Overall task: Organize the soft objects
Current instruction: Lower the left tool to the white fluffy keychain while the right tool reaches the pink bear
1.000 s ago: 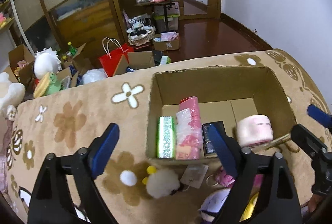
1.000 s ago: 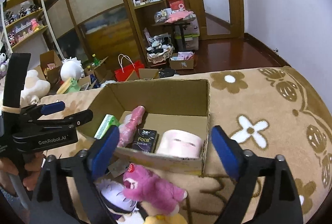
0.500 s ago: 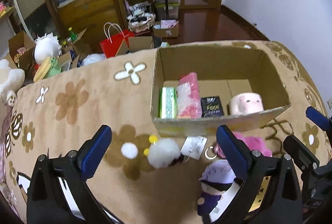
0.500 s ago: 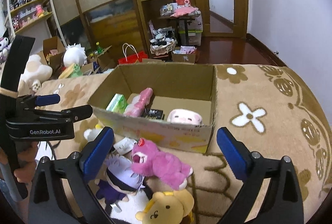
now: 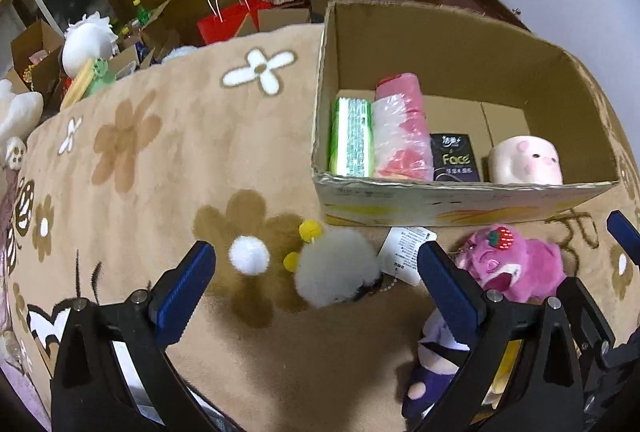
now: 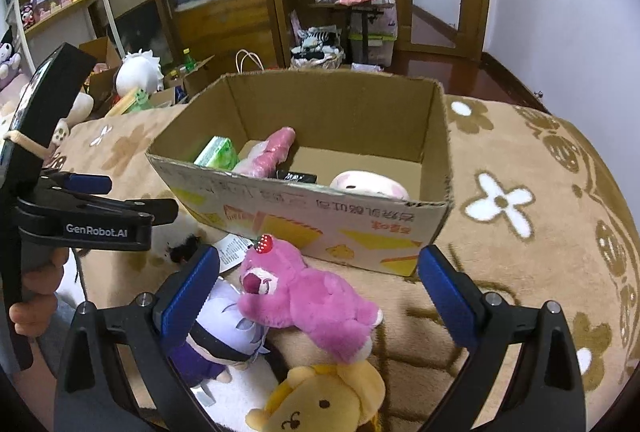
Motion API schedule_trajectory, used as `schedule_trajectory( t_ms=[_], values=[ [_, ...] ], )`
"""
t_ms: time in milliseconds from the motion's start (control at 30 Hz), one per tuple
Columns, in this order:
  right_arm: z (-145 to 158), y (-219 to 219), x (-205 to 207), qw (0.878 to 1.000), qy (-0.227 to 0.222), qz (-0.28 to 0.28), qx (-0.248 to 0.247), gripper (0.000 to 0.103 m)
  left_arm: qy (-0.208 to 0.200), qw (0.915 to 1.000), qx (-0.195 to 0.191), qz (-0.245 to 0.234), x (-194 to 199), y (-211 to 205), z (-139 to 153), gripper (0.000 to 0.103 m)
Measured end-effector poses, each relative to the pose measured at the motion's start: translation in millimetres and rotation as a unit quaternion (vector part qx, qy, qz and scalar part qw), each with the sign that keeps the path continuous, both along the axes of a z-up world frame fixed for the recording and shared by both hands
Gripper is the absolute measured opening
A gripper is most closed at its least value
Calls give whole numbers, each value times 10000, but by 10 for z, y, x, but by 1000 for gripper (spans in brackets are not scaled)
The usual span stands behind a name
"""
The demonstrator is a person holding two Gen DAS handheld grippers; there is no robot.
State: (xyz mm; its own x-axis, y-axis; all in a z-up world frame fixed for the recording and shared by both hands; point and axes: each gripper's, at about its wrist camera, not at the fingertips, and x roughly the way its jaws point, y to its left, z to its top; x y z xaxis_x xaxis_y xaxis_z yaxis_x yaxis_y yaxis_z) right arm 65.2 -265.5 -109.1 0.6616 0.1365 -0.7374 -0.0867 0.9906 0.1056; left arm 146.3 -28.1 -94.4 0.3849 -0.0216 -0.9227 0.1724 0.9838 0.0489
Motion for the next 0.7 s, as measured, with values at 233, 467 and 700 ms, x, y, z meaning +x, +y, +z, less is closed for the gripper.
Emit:
schedule_trajectory(
  t_ms=[233,467,700],
  values=[
    [-179,58,117,9997,212,78,-4,103,334,9994,79,51,134,-33,-280,100],
    [-360,104,206,9986,490,171,-17,103,590,9980,111,205,235,13,-481,100],
    [-547,155,271,9961,823,281,-131,103,702,9967,194,348,317,56,-637,100]
  ],
)
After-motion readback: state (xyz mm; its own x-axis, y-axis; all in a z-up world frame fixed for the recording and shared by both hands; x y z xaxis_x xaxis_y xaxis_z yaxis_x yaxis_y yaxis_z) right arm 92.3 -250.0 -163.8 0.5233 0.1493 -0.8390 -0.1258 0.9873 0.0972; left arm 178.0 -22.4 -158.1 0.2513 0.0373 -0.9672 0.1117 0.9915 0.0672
